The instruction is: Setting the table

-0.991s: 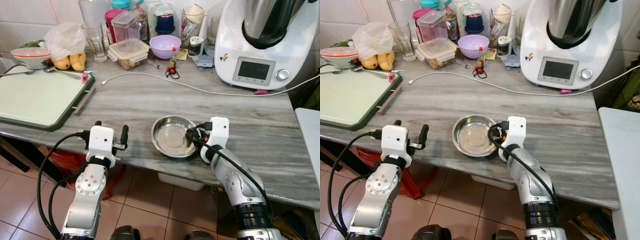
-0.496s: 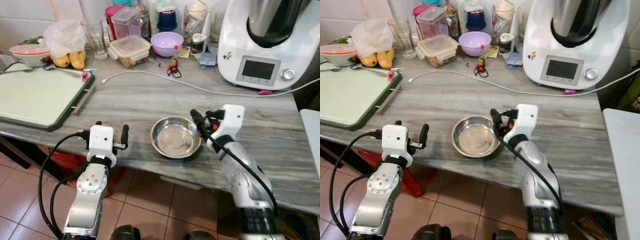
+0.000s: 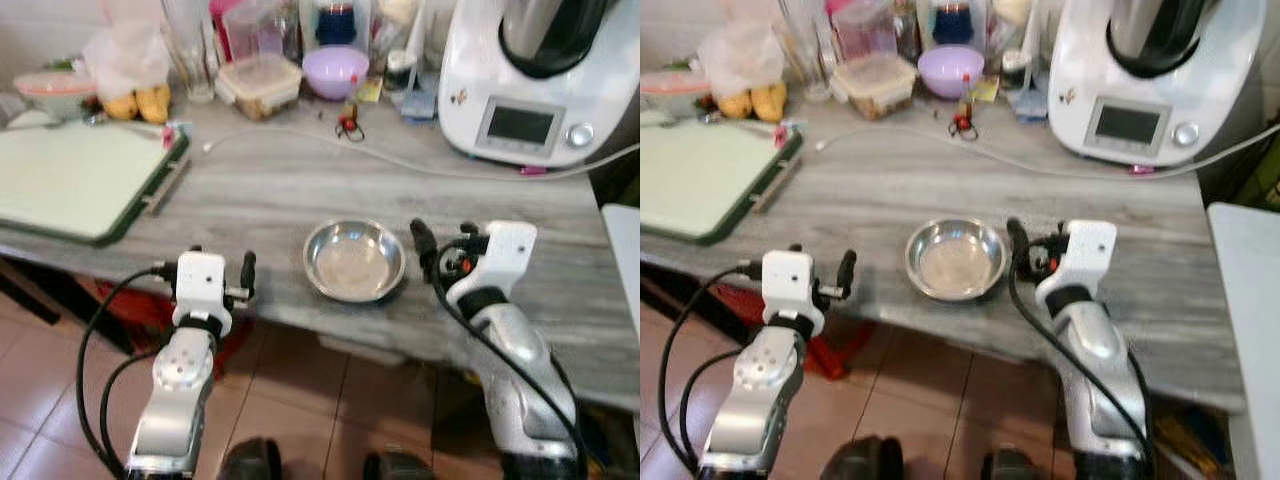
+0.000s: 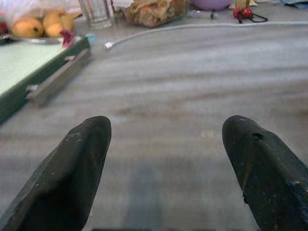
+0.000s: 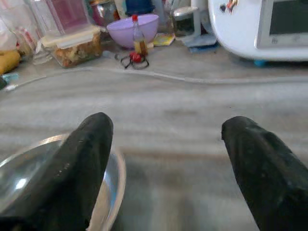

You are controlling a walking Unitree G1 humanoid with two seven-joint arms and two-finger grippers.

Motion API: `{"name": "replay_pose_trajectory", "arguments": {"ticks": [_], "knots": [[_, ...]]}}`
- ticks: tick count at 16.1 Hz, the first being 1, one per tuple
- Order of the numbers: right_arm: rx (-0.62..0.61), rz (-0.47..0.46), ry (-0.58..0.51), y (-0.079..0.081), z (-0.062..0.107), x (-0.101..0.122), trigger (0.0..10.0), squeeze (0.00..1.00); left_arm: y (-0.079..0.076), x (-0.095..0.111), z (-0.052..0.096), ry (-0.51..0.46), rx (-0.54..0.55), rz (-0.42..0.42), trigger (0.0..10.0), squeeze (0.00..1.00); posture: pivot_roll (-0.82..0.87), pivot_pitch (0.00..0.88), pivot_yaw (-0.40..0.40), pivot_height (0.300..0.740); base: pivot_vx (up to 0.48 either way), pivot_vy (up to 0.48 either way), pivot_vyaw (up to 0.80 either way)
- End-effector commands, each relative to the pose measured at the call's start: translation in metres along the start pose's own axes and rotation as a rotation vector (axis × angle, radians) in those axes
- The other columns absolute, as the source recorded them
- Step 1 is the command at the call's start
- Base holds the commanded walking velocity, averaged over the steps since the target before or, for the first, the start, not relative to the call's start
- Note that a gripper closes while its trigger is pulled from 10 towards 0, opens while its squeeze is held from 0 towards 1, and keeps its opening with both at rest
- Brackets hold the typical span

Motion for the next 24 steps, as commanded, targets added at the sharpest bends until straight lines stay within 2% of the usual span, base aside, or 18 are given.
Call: {"name": "replay_pose_trajectory", "arguments": {"ticks": [1,2,3,4,9,13,15,20,24], "knots": [[-0.007,0.016,-0.019,0.0,0.003,0.006,10.0,1.0,0.004,-0.003,0.003,0.014,0.018,0.003,10.0,0.0,-0.04,0.028,0.032,0.74,-0.319,0.0,0.0],[-0.008,0.021,-0.021,0.0,0.003,0.006,10.0,0.8,0.004,-0.004,0.004,0.016,0.018,0.006,10.0,0.0,-0.04,0.024,0.031,0.74,-0.337,0.0,0.0],[-0.01,0.025,-0.021,-0.001,0.004,0.005,10.0,0.26,0.004,-0.005,0.004,0.019,0.019,0.008,10.0,0.0,-0.04,0.017,0.031,0.74,-0.337,0.0,0.0],[-0.015,0.035,-0.023,-0.002,0.005,0.004,10.0,0.0,0.005,-0.006,0.005,0.022,0.022,0.01,10.0,0.0,-0.03,0.005,0.034,0.74,-0.337,0.0,0.0],[-0.068,0.048,-0.02,-0.011,0.006,-0.003,10.0,0.0,0.005,-0.014,0.006,0.048,0.013,0.014,10.0,0.0,-0.04,0.0,0.065,0.74,-0.337,0.0,-0.21],[-0.077,0.044,-0.039,-0.012,0.001,-0.002,10.0,0.0,0.0,-0.012,-0.001,0.042,-0.015,0.014,10.0,0.0,-0.04,0.0,0.083,0.74,-0.336,0.0,-0.11],[-0.114,0.085,-0.03,-0.019,-0.003,-0.004,10.0,0.0,-0.001,-0.012,-0.002,0.043,-0.024,0.019,10.0,0.0,-0.03,0.0,0.081,0.74,-0.33,0.0,0.0],[-0.128,0.081,-0.018,-0.023,-0.002,-0.009,10.0,0.0,-0.001,-0.022,0.007,0.072,-0.023,0.025,10.0,0.0,-0.04,0.0,0.078,0.74,-0.327,0.0,0.0],[-0.089,0.084,-0.028,-0.016,-0.014,-0.002,10.0,0.0,-0.011,-0.006,-0.006,0.01,-0.066,0.056,10.0,0.0,-0.04,0.0,0.059,0.74,-0.161,0.0,0.0]]}}
Point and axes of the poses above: a point about 5 cm out from each wrist's last joint towards the gripper, its own z axis pointing back from the gripper into the wrist, its own x axis along the axis of the wrist's last joint, y = z × x, the point moved 5 cm from there along -z, pointing out of the wrist towards the gripper, and after that the axes turned 11 degrees about z, right-handed, at the moved point
